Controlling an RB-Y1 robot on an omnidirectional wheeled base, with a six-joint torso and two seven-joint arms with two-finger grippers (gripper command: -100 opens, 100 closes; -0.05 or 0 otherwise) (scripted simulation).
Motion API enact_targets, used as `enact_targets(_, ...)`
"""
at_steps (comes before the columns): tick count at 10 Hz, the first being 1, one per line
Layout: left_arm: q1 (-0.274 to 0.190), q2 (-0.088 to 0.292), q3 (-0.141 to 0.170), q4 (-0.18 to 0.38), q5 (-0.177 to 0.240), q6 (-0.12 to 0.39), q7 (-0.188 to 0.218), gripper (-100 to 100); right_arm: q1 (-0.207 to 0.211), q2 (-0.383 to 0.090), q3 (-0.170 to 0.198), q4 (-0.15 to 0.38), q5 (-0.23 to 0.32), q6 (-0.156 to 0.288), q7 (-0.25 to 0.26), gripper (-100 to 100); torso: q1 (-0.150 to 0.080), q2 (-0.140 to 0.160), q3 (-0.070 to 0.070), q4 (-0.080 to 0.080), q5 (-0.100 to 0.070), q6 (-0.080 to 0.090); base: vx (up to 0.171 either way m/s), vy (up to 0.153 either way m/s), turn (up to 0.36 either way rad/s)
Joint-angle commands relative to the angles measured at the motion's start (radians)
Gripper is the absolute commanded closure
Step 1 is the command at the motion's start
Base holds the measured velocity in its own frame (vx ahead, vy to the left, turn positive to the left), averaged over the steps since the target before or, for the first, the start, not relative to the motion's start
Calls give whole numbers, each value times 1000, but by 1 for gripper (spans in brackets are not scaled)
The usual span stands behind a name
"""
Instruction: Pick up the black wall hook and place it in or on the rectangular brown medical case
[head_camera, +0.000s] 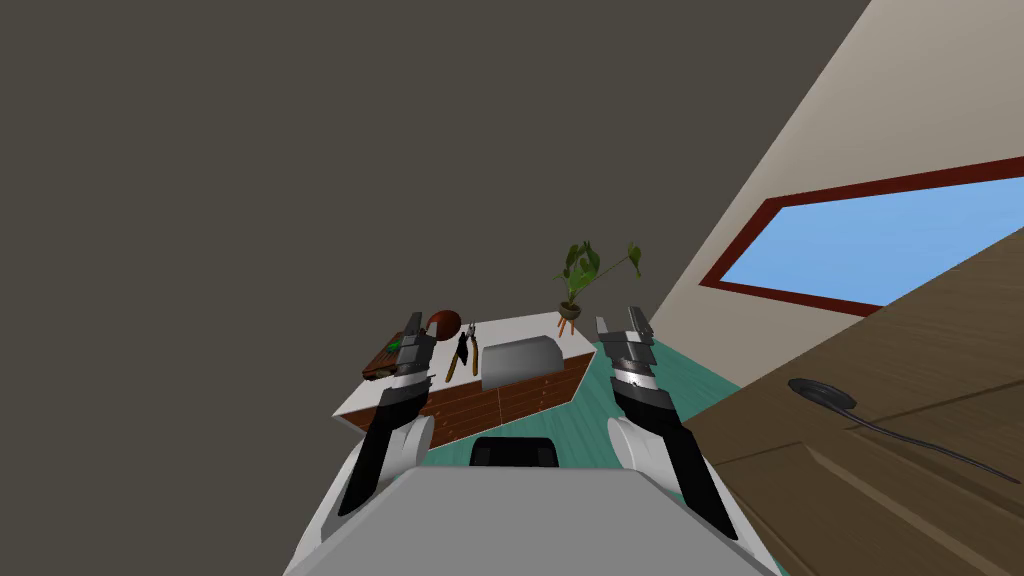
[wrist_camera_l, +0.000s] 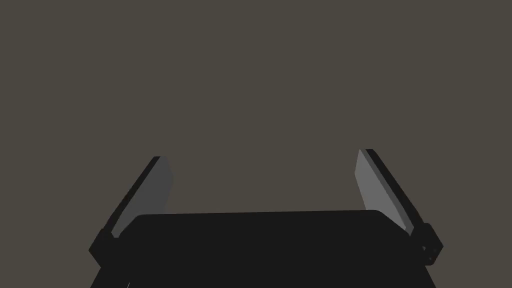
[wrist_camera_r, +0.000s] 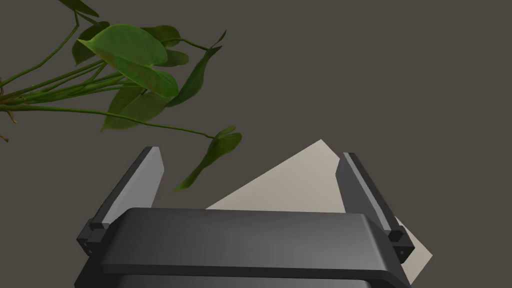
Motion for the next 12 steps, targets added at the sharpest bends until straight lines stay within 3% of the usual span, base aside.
enact_targets(1,-12,30,-3,15,-3,-1,-13,-100,0,0,0,0,0,0,0,0,0,0,0,0,0,0,-7,4,63)
enact_targets(5,-55,96,-11,72,-14,-4,-63,-100,0,0,0,0,0,0,0,0,1,1,1,0,0,0,-18,6,60)
enact_targets(11,-154,182,-26,228,-40,-15,-211,-100,0,0,0,0,0,0,0,0,-1,1,0,0,0,0,-14,-4,92)
enact_targets(12,-154,182,-26,240,-40,-15,-214,-100,0,0,0,0,0,0,0,0,-1,0,0,0,0,0,-2,-16,14)
